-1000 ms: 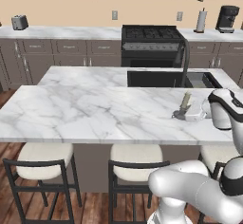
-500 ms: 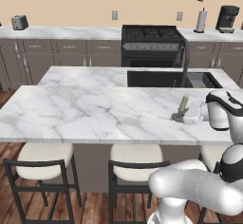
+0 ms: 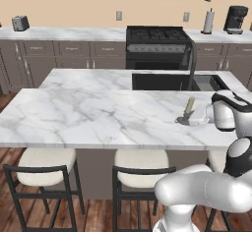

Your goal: Get the candle and the beer from the cabinet and move them to the dining counter.

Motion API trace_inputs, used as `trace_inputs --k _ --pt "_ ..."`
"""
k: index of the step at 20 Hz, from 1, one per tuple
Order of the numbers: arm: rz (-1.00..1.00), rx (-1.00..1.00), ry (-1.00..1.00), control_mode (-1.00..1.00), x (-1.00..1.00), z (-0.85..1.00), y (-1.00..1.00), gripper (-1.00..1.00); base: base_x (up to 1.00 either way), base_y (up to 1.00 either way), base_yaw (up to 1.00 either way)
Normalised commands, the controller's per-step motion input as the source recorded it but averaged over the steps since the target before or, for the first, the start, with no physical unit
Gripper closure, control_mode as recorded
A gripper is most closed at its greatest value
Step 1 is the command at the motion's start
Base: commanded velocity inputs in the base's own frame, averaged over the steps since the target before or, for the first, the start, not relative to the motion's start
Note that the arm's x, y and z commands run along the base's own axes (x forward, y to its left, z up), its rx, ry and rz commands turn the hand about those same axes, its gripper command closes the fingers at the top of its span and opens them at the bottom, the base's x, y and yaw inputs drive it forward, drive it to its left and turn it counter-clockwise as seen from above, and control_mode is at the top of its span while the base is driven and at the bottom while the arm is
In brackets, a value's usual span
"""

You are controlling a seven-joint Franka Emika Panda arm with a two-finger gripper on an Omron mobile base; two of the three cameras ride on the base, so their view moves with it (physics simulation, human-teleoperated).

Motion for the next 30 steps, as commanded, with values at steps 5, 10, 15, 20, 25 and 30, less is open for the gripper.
trace_inputs --k 5,10,15,20,25,30 --pt "0.0 0.0 0.0 -1.0 0.11 -0.27 0.0 1.0 0.0 0.0 0.0" --pt "0.0 -0.06 -0.08 -1.0 -0.17 -0.13 0.15 1.0 0.0 0.0 0.0" --pt "0.0 -0.05 -0.14 -1.0 -0.19 0.0 0.23 1.0 0.0 0.0 0.0" --pt "0.0 -0.06 -0.03 -1.0 -0.09 -0.06 0.31 -1.0 0.0 0.0 0.0" --pt "0.02 -0.02 0.0 -1.0 0.0 -0.18 0.03 -1.0 0.0 0.0 0.0" --pt "0.03 0.0 0.0 -1.0 0.0 -0.09 0.0 -1.0 0.0 0.0 0.0"
